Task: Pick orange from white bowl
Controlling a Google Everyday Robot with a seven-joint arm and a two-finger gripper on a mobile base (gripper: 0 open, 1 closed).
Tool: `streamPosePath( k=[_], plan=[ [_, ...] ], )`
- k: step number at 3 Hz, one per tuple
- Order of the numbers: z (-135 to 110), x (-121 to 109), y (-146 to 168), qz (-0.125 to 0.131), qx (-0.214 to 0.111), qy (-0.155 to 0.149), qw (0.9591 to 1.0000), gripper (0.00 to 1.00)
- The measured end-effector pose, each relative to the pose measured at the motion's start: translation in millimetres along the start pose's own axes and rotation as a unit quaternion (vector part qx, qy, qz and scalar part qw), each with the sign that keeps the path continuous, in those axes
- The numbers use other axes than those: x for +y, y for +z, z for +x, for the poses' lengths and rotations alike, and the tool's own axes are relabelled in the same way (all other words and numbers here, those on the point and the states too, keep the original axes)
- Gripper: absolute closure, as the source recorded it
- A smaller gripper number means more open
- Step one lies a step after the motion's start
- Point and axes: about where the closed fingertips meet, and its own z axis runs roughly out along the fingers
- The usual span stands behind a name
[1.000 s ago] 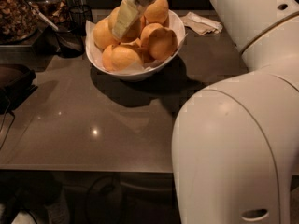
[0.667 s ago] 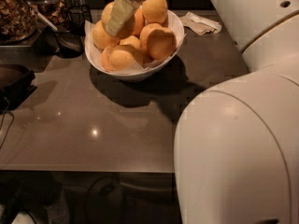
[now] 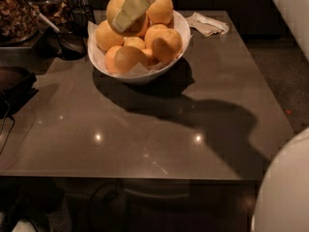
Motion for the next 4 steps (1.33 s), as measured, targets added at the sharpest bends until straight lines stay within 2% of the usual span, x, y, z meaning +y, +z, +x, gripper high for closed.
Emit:
streamPosePath(
  k=[1, 2, 3, 4],
  plan=[
    [4, -1, 2, -0.001, 0.003, 0.004, 1.0000, 1.00],
    [1, 18, -9, 0.009, 0.001, 0.002, 1.0000, 1.00],
    [7, 51, -25, 0.029, -0.005, 0.010, 0.9995, 1.00],
    [32, 94, -45, 0.053, -0.006, 0.035, 0.9980, 1.00]
  ],
)
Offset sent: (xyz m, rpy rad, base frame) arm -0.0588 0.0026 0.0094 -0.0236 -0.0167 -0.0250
